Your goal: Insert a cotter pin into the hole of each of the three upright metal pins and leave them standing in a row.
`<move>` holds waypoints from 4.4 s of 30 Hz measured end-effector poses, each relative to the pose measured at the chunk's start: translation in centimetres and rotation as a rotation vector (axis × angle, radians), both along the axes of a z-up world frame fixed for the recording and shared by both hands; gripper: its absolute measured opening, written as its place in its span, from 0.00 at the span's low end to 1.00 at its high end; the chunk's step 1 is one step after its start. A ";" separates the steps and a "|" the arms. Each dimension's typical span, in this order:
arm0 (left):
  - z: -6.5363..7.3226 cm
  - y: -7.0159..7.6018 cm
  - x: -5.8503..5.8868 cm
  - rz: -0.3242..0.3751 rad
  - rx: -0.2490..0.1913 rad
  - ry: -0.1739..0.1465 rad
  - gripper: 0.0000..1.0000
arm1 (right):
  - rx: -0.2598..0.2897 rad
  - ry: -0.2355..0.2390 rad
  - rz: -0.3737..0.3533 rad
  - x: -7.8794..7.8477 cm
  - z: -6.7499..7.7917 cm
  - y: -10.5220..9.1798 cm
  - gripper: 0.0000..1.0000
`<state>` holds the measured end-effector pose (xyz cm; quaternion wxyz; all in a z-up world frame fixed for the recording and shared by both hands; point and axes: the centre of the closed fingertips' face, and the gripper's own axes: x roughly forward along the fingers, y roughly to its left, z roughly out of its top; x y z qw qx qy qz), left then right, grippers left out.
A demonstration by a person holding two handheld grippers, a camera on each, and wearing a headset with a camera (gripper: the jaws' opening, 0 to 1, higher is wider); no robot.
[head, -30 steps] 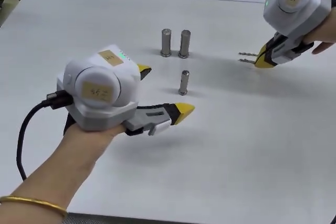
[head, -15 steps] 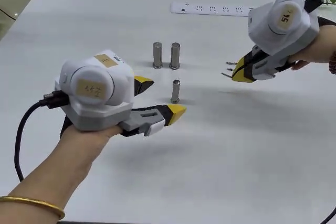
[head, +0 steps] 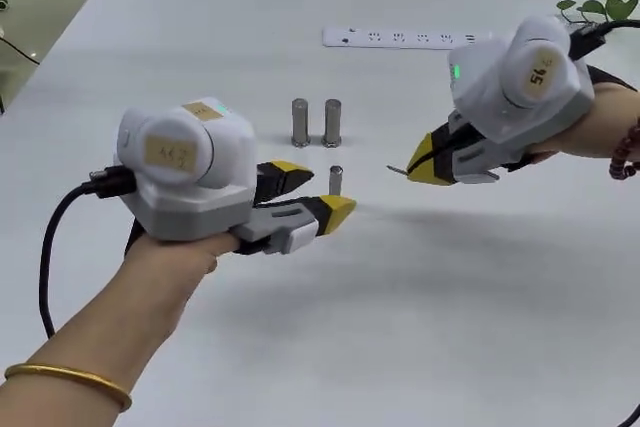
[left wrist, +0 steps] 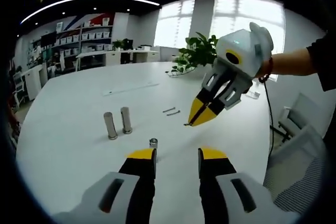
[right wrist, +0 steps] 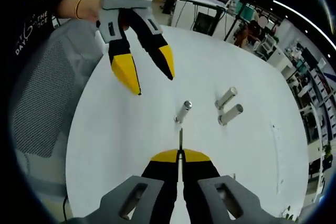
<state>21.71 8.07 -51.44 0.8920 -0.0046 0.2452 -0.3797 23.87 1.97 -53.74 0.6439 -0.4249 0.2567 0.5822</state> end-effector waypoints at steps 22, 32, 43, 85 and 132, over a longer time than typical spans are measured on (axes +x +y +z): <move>-0.3 -2.2 -0.6 0.022 -0.193 0.236 0.12 | 0.058 -0.088 0.106 -2.9 1.0 2.1 0.00; 0.0 -2.8 -0.8 0.027 -0.251 0.291 0.05 | 0.077 -0.104 0.117 -3.0 1.3 2.6 0.00; -0.1 -3.3 -0.7 0.022 -0.262 0.303 0.00 | 0.072 -0.115 0.128 -2.9 1.2 2.7 0.00; 0.5 -3.0 -0.8 -0.215 -0.049 0.006 0.00 | 0.287 0.133 -0.117 -2.6 1.1 2.2 0.03; 0.1 -4.0 -3.1 -0.374 -0.102 -0.047 0.01 | 0.258 0.233 -0.050 -5.8 0.4 2.2 0.00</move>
